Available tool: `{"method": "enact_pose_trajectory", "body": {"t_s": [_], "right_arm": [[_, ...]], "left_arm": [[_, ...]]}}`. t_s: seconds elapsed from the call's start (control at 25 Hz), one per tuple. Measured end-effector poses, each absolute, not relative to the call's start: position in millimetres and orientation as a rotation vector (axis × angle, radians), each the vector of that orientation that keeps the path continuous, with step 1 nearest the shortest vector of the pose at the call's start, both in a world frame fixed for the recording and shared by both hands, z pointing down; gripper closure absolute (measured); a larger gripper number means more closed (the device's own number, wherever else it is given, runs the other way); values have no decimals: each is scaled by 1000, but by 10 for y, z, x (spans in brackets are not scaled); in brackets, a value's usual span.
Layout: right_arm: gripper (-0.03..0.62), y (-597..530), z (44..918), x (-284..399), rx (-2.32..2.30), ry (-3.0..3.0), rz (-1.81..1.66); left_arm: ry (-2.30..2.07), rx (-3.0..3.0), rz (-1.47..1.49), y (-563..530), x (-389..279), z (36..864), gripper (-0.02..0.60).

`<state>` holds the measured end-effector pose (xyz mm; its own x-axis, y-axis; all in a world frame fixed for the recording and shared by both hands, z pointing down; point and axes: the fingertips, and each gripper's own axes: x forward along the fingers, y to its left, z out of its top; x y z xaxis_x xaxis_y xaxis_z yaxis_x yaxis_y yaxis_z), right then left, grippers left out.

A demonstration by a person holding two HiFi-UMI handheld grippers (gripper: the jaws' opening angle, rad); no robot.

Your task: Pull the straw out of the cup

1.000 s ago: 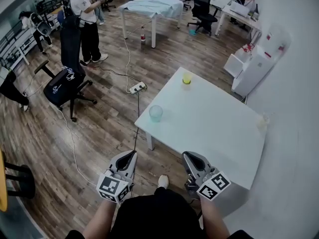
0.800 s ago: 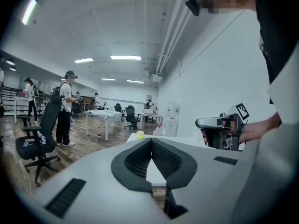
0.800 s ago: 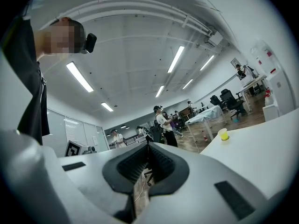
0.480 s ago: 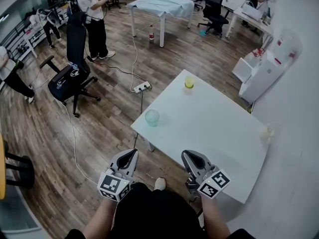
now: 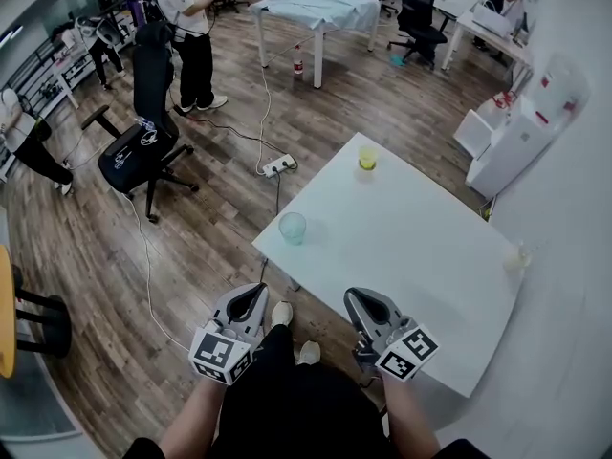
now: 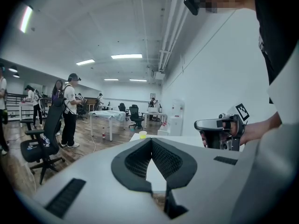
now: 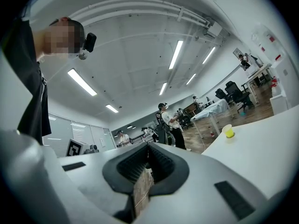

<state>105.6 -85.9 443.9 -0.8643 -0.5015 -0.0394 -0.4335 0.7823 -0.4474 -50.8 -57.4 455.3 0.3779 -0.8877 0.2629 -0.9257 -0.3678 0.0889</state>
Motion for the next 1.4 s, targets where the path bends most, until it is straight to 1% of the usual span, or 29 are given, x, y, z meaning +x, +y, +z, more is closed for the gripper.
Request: {"method": "enact_pose_trajectory", "body": {"t_s": [0.44, 0.8, 1.4], "right_arm": [[572, -1233, 4479, 905, -738, 2839, -645], [572, -1588, 4704, 659, -796, 2921, -632], [572, -2043, 4983, 356, -906, 2975, -684]], "left_arm": [[-1585, 2420, 291, -970, -564, 4708, 568], [-1515, 2429, 360, -1466, -633, 4977, 568], [-1311, 2537, 657, -1882, -610, 5593, 565]]}}
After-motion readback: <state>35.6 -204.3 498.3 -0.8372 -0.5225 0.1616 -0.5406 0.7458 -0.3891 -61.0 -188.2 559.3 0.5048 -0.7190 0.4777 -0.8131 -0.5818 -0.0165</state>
